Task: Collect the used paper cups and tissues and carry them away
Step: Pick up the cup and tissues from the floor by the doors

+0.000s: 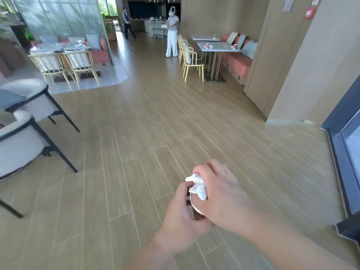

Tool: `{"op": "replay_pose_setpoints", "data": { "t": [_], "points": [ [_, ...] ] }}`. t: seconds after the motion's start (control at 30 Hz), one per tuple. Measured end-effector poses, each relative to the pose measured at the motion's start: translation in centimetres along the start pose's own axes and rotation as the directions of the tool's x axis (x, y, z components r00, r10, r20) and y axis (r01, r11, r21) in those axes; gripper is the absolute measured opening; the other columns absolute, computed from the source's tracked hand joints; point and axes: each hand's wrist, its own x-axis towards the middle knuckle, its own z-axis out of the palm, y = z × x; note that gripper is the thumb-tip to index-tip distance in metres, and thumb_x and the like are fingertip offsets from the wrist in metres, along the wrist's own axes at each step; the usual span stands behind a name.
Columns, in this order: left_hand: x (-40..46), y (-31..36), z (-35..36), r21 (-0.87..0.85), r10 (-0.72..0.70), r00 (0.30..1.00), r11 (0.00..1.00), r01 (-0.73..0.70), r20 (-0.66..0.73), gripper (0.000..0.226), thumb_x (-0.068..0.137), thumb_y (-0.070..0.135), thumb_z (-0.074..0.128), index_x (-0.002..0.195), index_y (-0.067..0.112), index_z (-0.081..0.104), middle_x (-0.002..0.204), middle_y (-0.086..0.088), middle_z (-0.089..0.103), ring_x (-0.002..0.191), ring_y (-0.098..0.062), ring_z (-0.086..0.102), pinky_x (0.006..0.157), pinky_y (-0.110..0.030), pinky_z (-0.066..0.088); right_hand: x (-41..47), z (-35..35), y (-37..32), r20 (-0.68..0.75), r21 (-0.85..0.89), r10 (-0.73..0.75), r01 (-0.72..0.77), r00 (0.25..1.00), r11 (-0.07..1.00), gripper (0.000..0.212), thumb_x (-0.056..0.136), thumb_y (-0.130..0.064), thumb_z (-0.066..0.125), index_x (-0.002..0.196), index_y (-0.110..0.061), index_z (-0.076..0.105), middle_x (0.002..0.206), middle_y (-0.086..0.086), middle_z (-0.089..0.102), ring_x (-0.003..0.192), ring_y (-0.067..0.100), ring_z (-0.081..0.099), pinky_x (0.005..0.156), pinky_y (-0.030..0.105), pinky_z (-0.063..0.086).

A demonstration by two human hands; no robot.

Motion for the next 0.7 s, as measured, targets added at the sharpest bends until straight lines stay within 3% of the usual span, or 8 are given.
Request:
{"op": "replay_pose_setpoints", "data": {
  "t": [0.13, 0.2, 0.27, 0.37, 0.47, 0.57, 0.7],
  "points": [
    [0.1, 1.3, -1.6, 0.009, 0.037, 0.996, 0.999, -0.037, -0.08, 0.064, 0.064, 0.005, 0.087, 0.117, 0.026, 0.057, 0.103, 0.011, 0.073, 0.094, -0.01, 0.069, 0.073, -0.026, 0.057, 0.6, -1.6, -0.1, 0.17, 0.158, 0.028, -0.055, 0.985, 0.986, 0.036, 0.074, -0.067, 0.039, 0.108, -0.053, 0.038, 0.114, -0.03, 0.039, 0.106, -0.006, 0.041, 0.081, 0.029, 0.045],
    [0.8, 2.1, -1.9, -0.015, 0.048, 0.994, 0.999, -0.049, -0.096, 0.067, 0.061, 0.01, 0.086, 0.118, 0.03, 0.057, 0.104, 0.008, 0.072, 0.097, -0.017, 0.07, 0.075, -0.043, 0.063, 0.8, -2.6, 0.1, 0.199, 0.177, -0.021, -0.015, 0.98, 0.984, 0.052, 0.072, -0.077, 0.037, 0.12, -0.057, 0.033, 0.121, -0.038, 0.034, 0.11, -0.016, 0.035, 0.083, 0.025, 0.041],
    [2.1, 2.9, -1.7, -0.064, 0.061, 0.994, 0.996, -0.068, -0.095, 0.073, 0.057, 0.017, 0.086, 0.118, 0.042, 0.056, 0.107, 0.006, 0.071, 0.101, -0.027, 0.07, 0.075, -0.057, 0.062, 1.4, -3.6, 0.8, 0.232, 0.129, -0.061, 0.031, 0.971, 0.991, 0.073, 0.072, -0.083, 0.033, 0.137, -0.052, 0.025, 0.129, -0.039, 0.028, 0.112, -0.011, 0.038, 0.089, 0.028, 0.041],
    [3.9, 3.4, -1.2, -0.046, 0.112, 0.989, 0.992, -0.117, -0.099, 0.078, 0.055, 0.021, 0.085, 0.116, 0.058, 0.052, 0.106, 0.016, 0.069, 0.096, -0.02, 0.07, 0.074, -0.051, 0.064, 2.6, -4.5, 2.0, 0.279, -0.003, -0.091, 0.096, 0.956, 0.995, 0.086, 0.072, -0.087, 0.026, 0.147, -0.045, 0.014, 0.137, -0.028, 0.027, 0.116, 0.007, 0.042, 0.092, 0.035, 0.043],
    [6.0, 3.0, -0.7, -0.005, 0.15, 0.982, 0.989, -0.151, -0.112, 0.077, 0.059, 0.019, 0.082, 0.118, 0.06, 0.053, 0.104, 0.017, 0.069, 0.092, -0.019, 0.068, 0.072, -0.051, 0.063, 4.6, -5.0, 3.9, 0.291, 0.025, -0.119, 0.117, 0.949, 0.993, 0.087, 0.071, -0.088, 0.031, 0.146, -0.046, 0.014, 0.139, -0.03, 0.026, 0.121, 0.005, 0.041, 0.09, 0.034, 0.043],
    [8.0, 3.1, -0.6, 0.005, 0.127, 0.975, 0.992, -0.128, -0.18, 0.059, 0.063, 0.024, 0.082, 0.111, 0.052, 0.062, 0.103, 0.011, 0.072, 0.092, -0.019, 0.069, 0.071, -0.038, 0.061, 7.2, -5.5, 5.6, 0.27, 0.178, -0.148, 0.101, 0.952, 0.979, 0.088, 0.069, -0.088, 0.042, 0.143, -0.052, 0.012, 0.142, -0.036, 0.024, 0.123, -0.002, 0.039, 0.093, 0.032, 0.041],
    [11.3, 3.7, -1.1, 0.125, 0.096, 0.952, 0.99, -0.062, -0.289, 0.036, 0.063, 0.04, 0.079, 0.096, 0.039, 0.065, 0.094, 0.013, 0.072, 0.085, -0.013, 0.066, 0.08, -0.04, 0.057, 11.4, -6.4, 7.5, 0.206, 0.447, -0.218, 0.106, 0.954, 0.888, 0.083, 0.066, -0.088, 0.05, 0.138, -0.054, 0.026, 0.132, -0.037, 0.038, 0.118, -0.016, 0.041, 0.093, 0.023, 0.041]
  ]
}}
